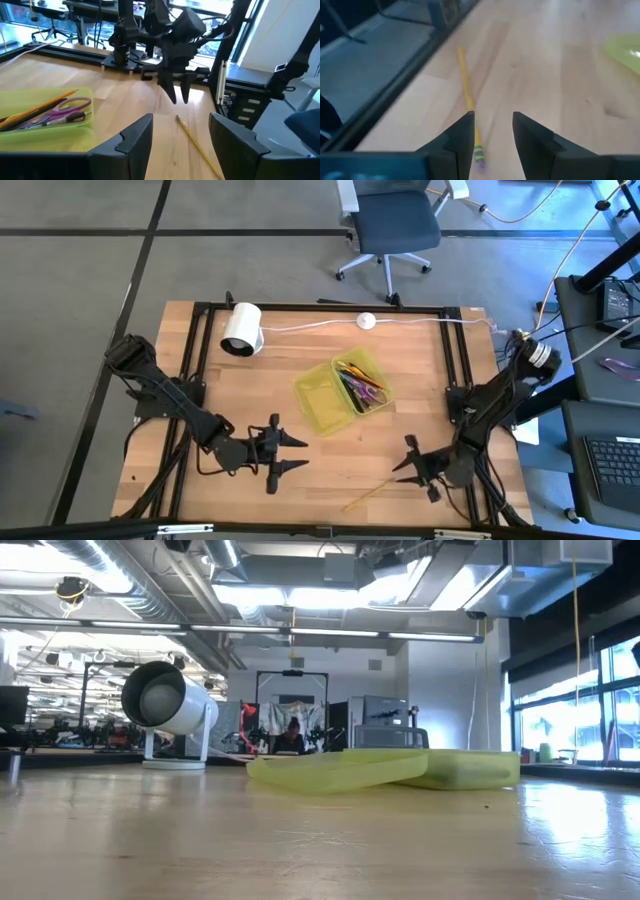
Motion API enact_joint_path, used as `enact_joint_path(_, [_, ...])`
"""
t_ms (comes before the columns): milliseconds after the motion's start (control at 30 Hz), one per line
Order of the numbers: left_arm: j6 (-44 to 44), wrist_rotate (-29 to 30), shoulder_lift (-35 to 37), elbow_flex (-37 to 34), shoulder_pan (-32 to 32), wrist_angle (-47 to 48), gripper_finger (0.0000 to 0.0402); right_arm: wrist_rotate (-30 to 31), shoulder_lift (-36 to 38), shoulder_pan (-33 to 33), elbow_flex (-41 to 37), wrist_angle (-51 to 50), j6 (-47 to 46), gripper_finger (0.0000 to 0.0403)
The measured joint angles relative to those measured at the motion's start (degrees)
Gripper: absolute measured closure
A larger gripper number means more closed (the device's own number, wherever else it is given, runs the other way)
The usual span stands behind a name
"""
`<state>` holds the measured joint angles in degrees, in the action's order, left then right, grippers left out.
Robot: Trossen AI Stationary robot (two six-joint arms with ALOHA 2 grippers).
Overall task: Pick & place school supplies into a supply box
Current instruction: Put the orange pencil into the yellow supply box
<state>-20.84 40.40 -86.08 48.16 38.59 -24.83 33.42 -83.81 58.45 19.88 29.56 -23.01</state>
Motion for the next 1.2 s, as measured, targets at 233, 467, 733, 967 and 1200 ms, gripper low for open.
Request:
enact_joint_path(233, [-1.44, 0.02, 0.0, 0.0, 0.0, -0.8, 0.0215, -4.38, -5.16, 0.03, -6.37, 18.2, 5.67, 0.0266])
enact_joint_path(467, [-4.08, 0.05, 0.0, 0.0, -0.11, -0.77, 0.0215, -4.65, -11.92, -1.52, -4.77, 22.12, 8.53, 0.0266])
enact_joint_path(733, [-4.04, 0.63, 0.0, 0.0, -0.11, -0.71, 0.0215, -7.51, -19.6, -2.4, -4.79, 32.25, 10.22, 0.0266])
enact_joint_path(967, [-4.48, 0.63, -0.02, 0.0, -0.11, -0.69, 0.0217, -9.16, -23.86, -4.68, -4.64, 36.14, 11.36, 0.0266])
enact_joint_path(1200, [-5.42, 0.61, -0.02, -0.02, -0.11, -0.69, 0.0217, -15.66, -27.93, -7.13, -2.13, 36.97, 11.22, 0.0266])
